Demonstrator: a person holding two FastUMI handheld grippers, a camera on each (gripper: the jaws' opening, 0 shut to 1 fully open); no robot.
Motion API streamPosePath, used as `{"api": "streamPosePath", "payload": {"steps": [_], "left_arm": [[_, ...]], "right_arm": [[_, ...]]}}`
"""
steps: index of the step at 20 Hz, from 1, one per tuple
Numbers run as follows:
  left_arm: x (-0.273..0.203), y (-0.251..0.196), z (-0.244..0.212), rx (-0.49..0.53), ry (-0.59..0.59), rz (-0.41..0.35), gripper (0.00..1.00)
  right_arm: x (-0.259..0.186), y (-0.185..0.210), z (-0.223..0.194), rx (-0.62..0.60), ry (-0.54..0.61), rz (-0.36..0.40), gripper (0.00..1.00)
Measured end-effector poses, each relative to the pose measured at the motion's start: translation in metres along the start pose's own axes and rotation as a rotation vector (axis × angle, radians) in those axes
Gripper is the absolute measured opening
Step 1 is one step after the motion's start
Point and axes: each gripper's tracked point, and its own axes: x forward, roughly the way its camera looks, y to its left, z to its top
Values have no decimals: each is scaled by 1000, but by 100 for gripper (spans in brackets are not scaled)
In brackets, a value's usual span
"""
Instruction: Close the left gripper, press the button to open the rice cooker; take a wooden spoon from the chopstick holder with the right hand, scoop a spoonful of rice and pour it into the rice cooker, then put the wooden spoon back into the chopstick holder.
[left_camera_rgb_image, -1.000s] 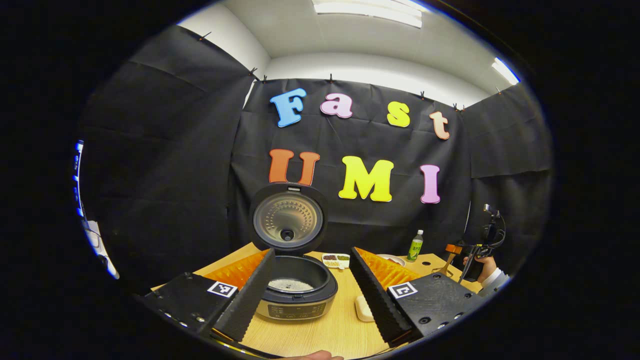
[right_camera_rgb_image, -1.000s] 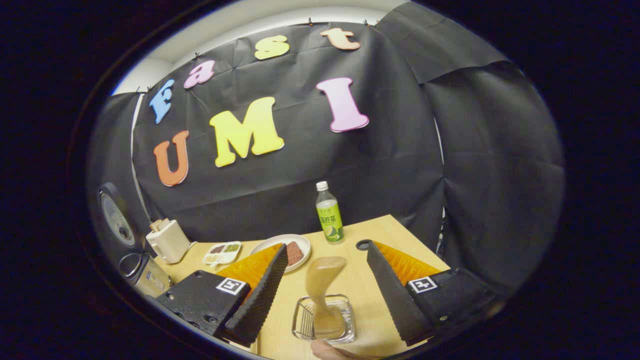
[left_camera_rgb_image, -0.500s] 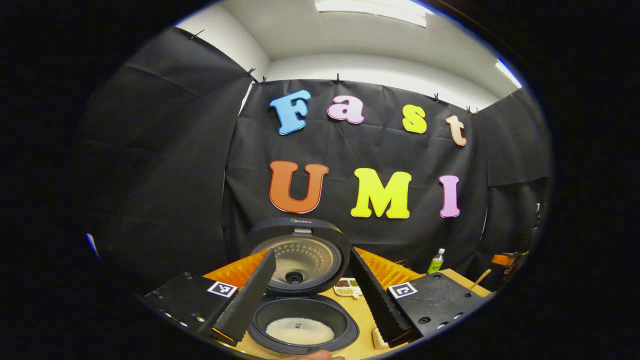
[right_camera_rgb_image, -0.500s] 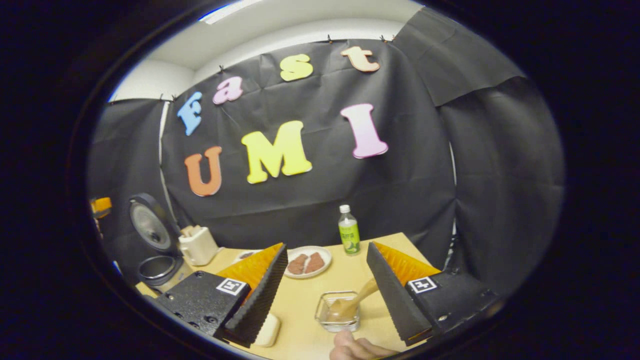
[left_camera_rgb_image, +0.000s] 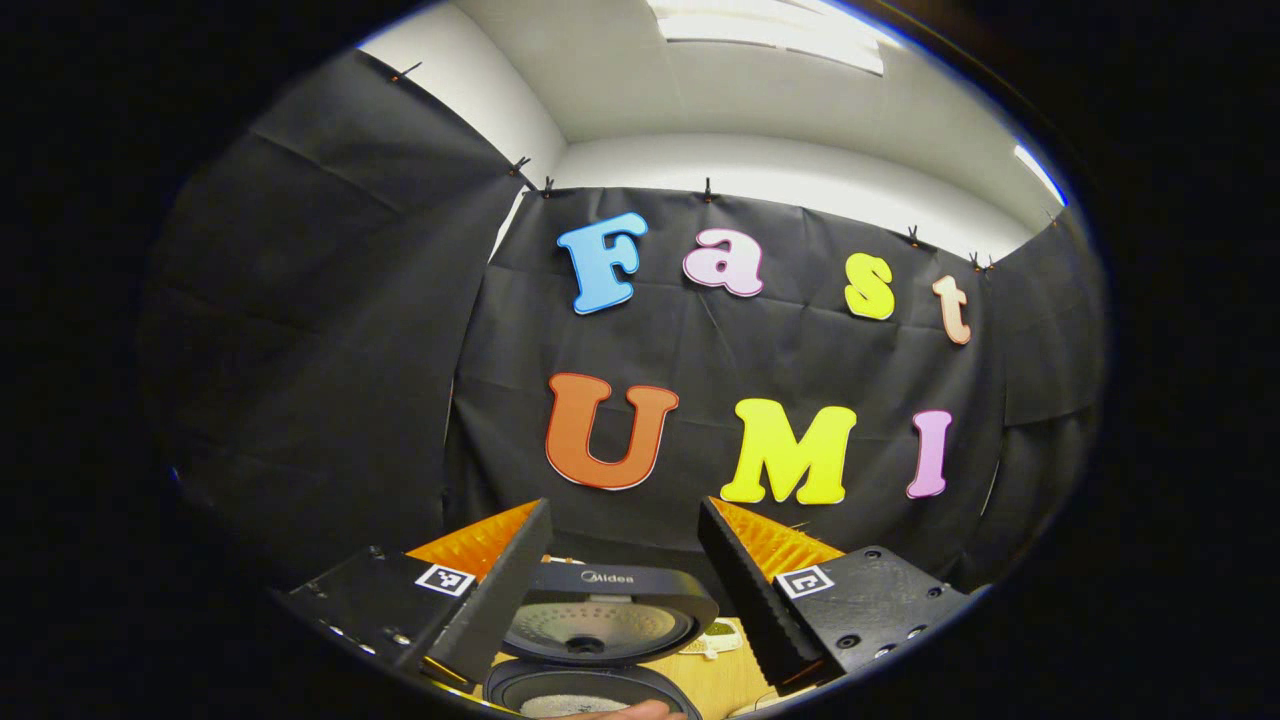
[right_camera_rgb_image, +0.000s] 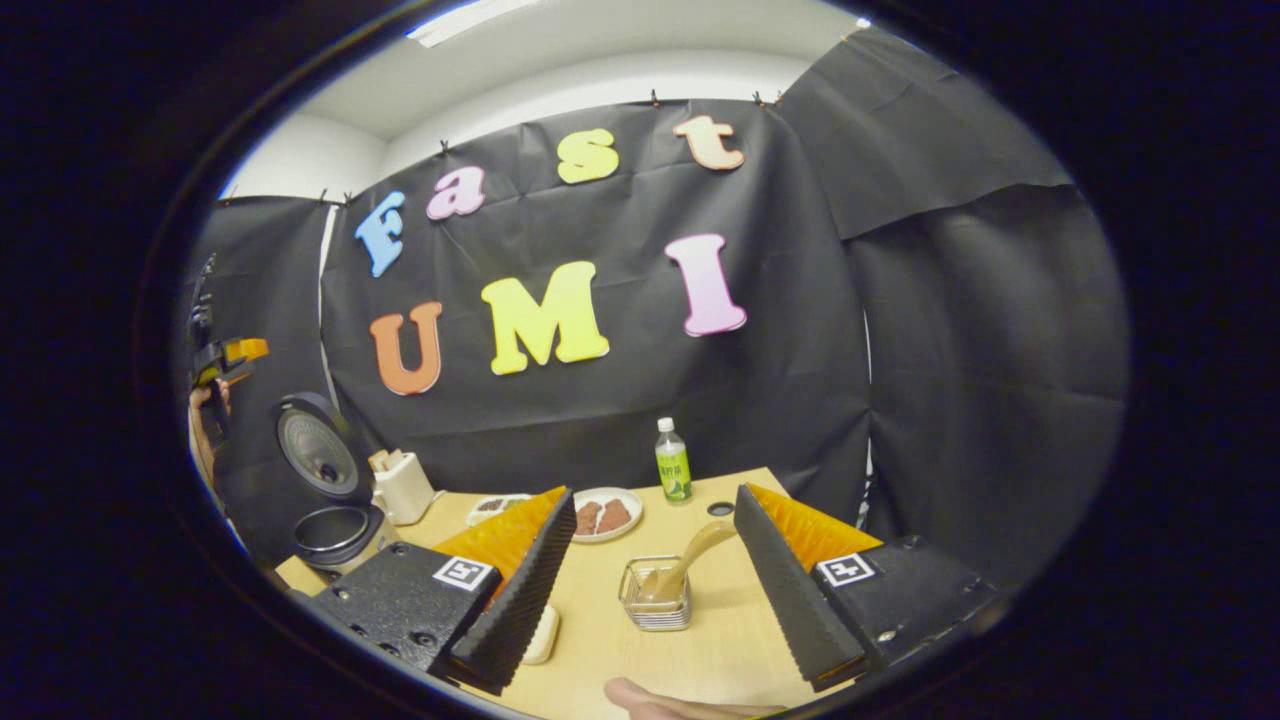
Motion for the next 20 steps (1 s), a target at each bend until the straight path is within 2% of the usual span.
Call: {"api": "streamPosePath", "payload": {"steps": [1, 2, 3, 4, 7, 9, 10, 11, 12, 13, 14, 15, 16, 20], "left_arm": [[12, 4, 4, -3, -8, 18, 94], [24, 8, 3, -10, -3, 37, 94], [35, 13, -1, -25, -2, 57, 94], [47, 16, -8, -36, 4, 73, 94], [85, 40, -42, 13, 48, 152, 94], [97, 50, -68, 28, 114, 175, 94], [101, 52, -80, 30, 153, 178, 94], [104, 53, -90, 34, 186, 174, 94], [106, 52, -101, 41, 217, 169, 94], [102, 53, -106, 77, 237, 173, 94], [100, 51, -101, 89, 202, 154, 97], [99, 47, -104, 90, 224, 144, 98], [93, 46, -105, 89, 233, 142, 96], [73, 43, -112, 85, 308, 137, 98]], "right_arm": [[-5, -1, 1, -7, -23, -12, 100], [-11, -2, 4, -16, -40, -23, 92], [-17, 0, 4, -21, -55, -24, 92], [-22, 4, 5, -28, -61, -18, 100], [-30, 16, 4, -23, -72, 19, 100], [-28, 13, 0, -18, -58, 10, 100], [-28, 11, -3, -17, -50, 8, 100], [-29, 12, -5, -12, -43, 7, 93], [-28, 12, -7, -5, -36, 8, 100], [-28, 12, -8, 2, -30, 8, 100], [-27, 12, -9, 7, -25, 7, 100], [-26, 13, -9, 11, -29, 8, 93], [-26, 14, -8, 15, -33, 7, 100], [-28, 30, -19, 36, -1, 45, 100]]}}
